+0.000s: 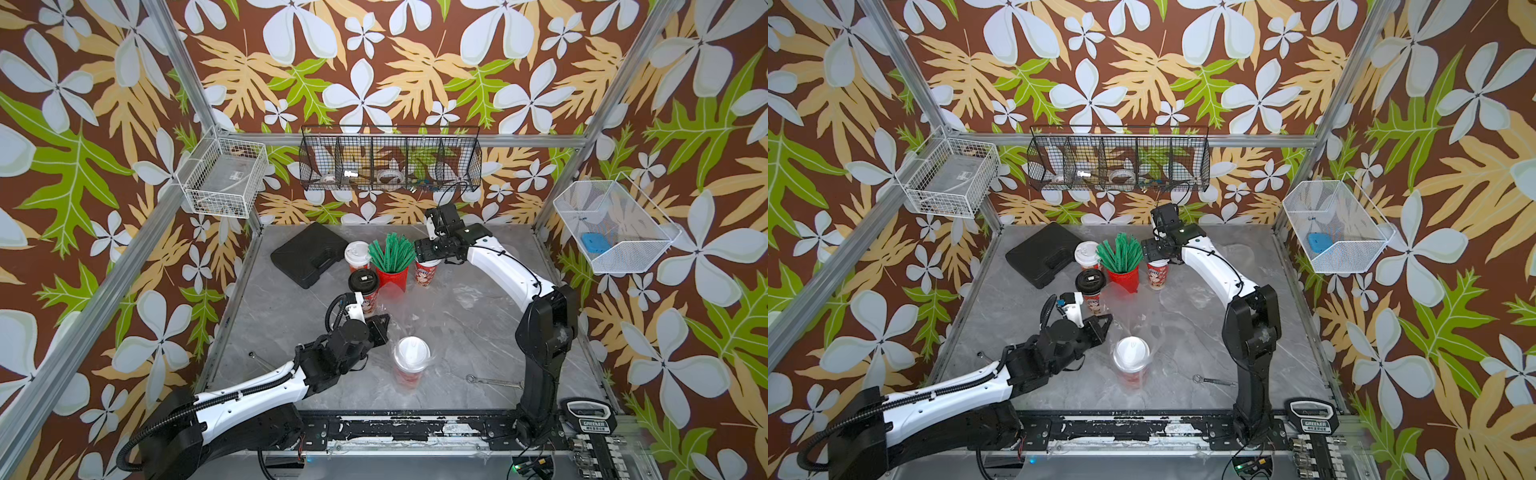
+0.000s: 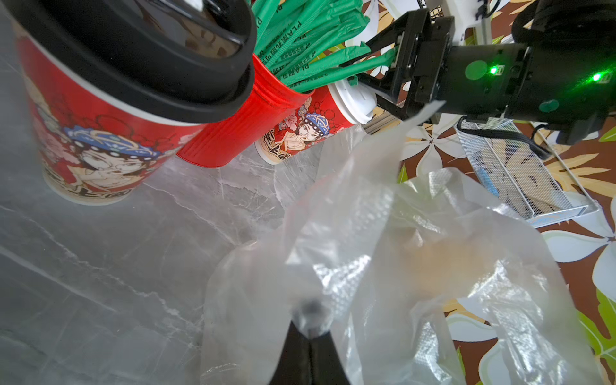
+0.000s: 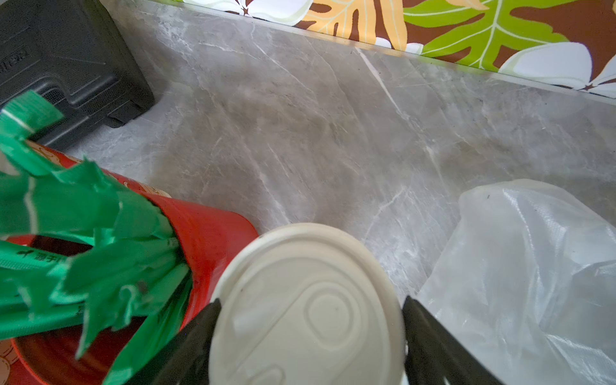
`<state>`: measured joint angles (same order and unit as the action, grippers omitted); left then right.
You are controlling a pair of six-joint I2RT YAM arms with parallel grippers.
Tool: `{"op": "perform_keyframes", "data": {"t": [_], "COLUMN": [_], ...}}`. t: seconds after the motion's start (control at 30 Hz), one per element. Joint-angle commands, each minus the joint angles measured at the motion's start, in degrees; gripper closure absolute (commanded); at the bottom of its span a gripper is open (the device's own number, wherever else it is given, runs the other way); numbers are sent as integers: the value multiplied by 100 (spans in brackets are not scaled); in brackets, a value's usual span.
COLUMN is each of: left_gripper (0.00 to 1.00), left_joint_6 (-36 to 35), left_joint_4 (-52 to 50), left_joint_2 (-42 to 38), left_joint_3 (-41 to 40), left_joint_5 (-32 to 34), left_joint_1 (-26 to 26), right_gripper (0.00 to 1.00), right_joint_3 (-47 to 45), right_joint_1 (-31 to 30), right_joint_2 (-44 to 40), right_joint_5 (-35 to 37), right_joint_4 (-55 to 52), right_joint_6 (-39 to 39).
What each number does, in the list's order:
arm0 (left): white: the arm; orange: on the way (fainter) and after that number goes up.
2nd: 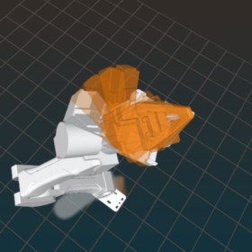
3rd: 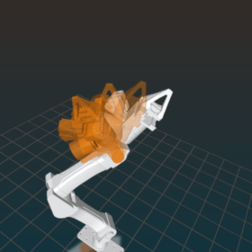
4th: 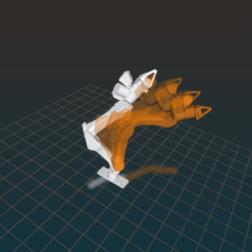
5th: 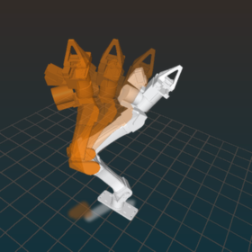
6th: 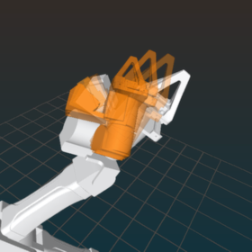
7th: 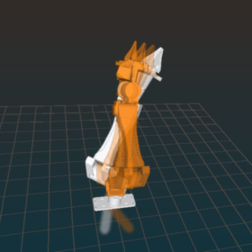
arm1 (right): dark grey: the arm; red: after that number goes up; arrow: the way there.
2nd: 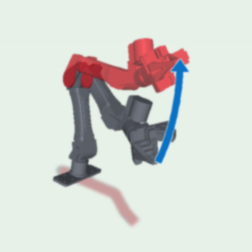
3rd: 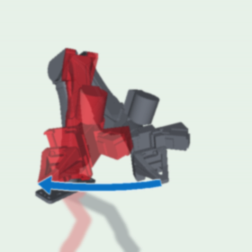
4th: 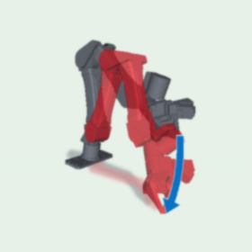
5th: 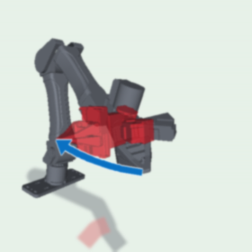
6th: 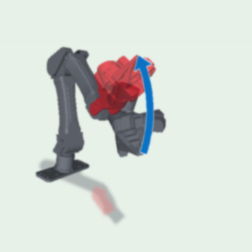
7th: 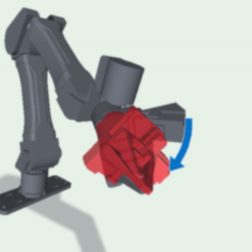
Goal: Pack milk tea into plastic carrier bags
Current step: Pick up the milk tea cup at the center of the board.
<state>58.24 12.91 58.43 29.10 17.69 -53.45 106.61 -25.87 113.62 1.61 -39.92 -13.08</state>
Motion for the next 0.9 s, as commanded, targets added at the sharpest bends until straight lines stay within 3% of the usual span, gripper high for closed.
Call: {"op": "perform_keyframes", "data": {"t": [0.0,0.3,0.87], "left_gripper": [100,100,100], "left_joint_6": [-24,-14,6], "left_joint_4": [54,98,133], "left_joint_2": [-34,-122,-315], "left_joint_3": [-34,-124,-281], "left_joint_5": [39,63,94], "left_joint_1": [3,2,1], "right_gripper": [14,12,22], "right_joint_3": [53,114,216], "right_joint_1": [-2,-118,-235], "right_joint_2": [-15,-77,107], "right_joint_5": [95,396,429], "right_joint_4": [-58,-147,-350], "right_joint_6": [-10,119,106]}}
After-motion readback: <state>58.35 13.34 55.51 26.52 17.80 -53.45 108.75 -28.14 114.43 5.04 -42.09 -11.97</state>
